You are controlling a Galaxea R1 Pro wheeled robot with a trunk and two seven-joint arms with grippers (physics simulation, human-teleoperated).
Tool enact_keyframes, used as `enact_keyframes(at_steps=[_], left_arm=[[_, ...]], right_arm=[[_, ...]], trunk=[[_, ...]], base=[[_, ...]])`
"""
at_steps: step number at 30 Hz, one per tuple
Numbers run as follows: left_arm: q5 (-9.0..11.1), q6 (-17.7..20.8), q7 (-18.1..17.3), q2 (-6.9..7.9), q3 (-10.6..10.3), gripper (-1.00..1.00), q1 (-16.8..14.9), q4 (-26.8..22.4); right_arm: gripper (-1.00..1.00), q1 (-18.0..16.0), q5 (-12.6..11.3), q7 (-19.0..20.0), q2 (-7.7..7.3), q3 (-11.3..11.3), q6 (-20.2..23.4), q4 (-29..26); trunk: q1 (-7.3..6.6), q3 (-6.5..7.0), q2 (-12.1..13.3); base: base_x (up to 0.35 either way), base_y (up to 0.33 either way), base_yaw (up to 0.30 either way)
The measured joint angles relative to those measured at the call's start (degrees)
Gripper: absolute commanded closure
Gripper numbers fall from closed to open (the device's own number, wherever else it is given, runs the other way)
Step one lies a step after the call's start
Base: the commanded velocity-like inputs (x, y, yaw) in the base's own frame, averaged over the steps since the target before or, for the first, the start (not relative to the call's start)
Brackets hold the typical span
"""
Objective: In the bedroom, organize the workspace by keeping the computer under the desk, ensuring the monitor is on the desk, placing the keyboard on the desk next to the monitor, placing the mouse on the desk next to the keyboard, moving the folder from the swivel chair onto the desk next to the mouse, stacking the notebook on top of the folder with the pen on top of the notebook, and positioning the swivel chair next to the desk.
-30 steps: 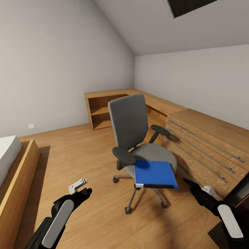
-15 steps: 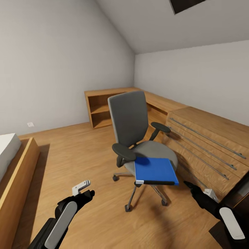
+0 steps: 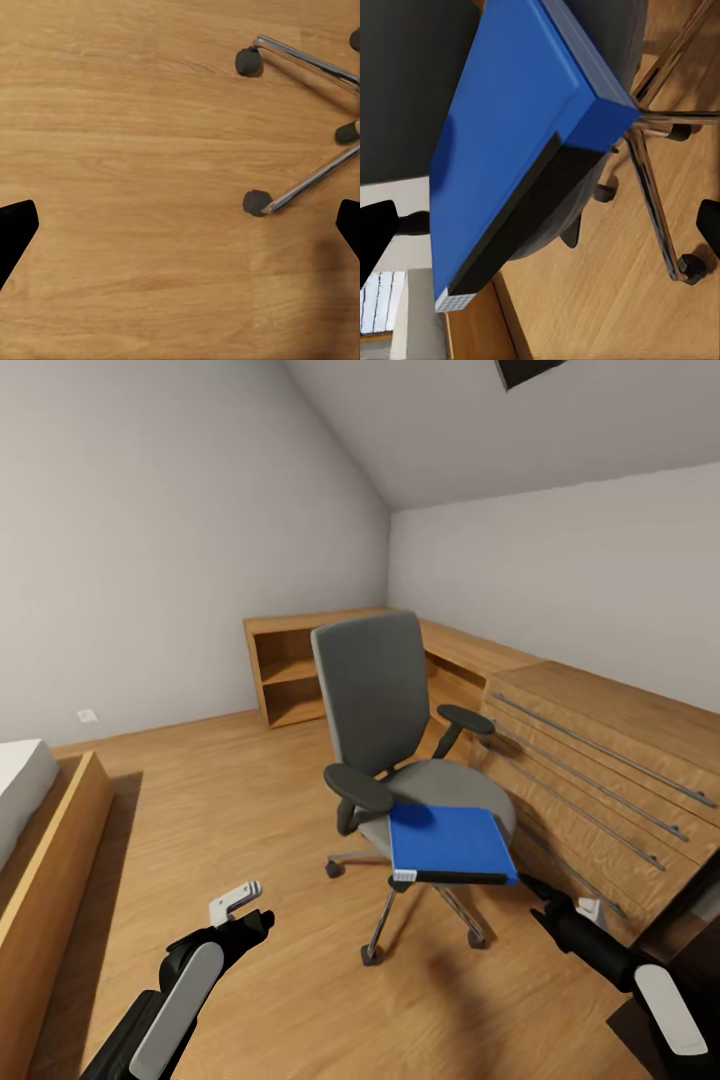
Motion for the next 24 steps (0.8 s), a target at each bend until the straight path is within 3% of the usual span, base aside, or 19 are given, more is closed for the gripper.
enact_keyframes(at_steps=[8, 24], left_arm=[[0.02, 0.00, 0.00, 0.00, -0.02, -1.00, 0.02, 0.00], [0.04, 0.00, 0.00, -0.01, -0.02, -1.00, 0.01, 0.00]], right_arm=[[-1.00, 0.00, 0.13, 2.92, 0.24, -1.43, 0.14, -0.10], [-1.00, 0.00, -0.69, 3.87, 0.40, -2.14, -1.97, -0.04]], trunk=[[1.76, -1.44, -3.21], [5.27, -4.31, -9.63]], base=[[0.000, 0.000, 0.000], [0.000, 0.000, 0.000]])
